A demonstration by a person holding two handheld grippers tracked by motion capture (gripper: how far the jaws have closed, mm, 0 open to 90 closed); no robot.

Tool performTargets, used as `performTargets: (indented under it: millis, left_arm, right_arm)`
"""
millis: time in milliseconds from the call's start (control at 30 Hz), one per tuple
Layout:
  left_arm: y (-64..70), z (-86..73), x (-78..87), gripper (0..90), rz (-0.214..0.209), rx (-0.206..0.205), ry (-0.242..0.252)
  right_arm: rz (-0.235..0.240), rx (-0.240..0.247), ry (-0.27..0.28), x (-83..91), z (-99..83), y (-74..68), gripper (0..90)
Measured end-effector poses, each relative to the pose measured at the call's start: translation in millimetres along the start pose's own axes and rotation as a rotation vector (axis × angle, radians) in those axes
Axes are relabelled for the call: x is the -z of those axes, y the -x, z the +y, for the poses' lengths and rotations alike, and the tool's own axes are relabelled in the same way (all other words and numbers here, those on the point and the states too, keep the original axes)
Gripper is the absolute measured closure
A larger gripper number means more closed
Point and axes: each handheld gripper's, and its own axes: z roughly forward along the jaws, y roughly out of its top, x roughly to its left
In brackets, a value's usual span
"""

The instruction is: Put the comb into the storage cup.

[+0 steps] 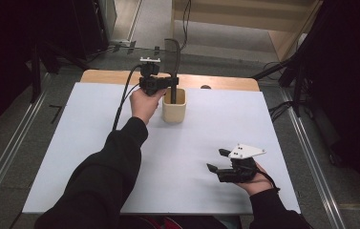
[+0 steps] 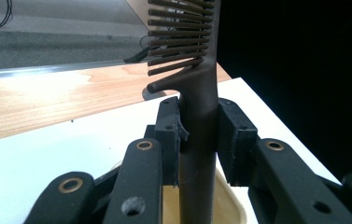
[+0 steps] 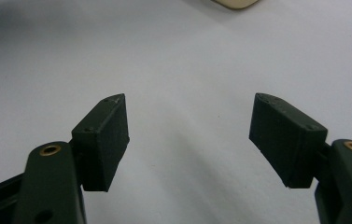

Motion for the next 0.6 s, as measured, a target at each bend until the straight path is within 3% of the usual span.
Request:
performTargets:
  millis: [600]
  left_arm:
    - [-3.9, -12.0, -5.3, 72.4, 0.011, -0.005, -0.005]
  right_arm:
    - [0.005, 0.002, 0.000, -0.4, 0.4, 0.3, 26.6]
